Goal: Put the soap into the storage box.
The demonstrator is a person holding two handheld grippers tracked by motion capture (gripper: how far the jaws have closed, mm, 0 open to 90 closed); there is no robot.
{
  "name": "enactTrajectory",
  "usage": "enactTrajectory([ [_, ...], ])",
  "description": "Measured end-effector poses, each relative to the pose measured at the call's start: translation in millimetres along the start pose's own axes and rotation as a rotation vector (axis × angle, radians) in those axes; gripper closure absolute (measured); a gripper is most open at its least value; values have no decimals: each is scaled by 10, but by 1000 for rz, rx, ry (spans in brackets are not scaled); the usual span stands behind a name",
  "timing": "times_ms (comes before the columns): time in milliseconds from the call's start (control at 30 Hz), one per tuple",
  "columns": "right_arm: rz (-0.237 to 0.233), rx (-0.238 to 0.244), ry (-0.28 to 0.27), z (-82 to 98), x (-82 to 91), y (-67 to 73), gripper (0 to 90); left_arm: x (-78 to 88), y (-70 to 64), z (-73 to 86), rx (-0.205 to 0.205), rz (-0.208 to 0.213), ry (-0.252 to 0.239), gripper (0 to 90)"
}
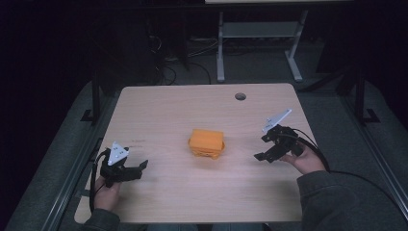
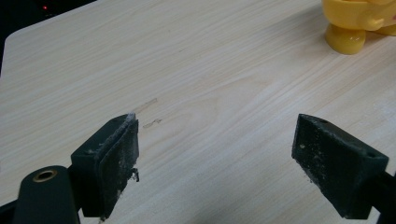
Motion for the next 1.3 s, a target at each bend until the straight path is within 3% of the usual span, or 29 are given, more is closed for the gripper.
enactTrajectory([
  [633, 8, -95, -33, 465, 20, 106, 203, -11, 9, 17, 3, -5, 1, 141],
  [1100, 22, -130, -63, 748, -11, 246, 198, -19, -5, 27, -2, -5, 4, 141],
  [1300, 54, -141, -79, 866, -5, 351, 190, -27, -13, 36, -4, -1, 10, 141],
])
Point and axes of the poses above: each handheld gripper's, and its own axes: x roughly backward along the jaws, z roughly out of its underside, y roughly to its left, the point moved 10 cm from there along -x, roughly forward along the jaws, and after that the axes turned 8 degrees about x, right-handed, at the moved point
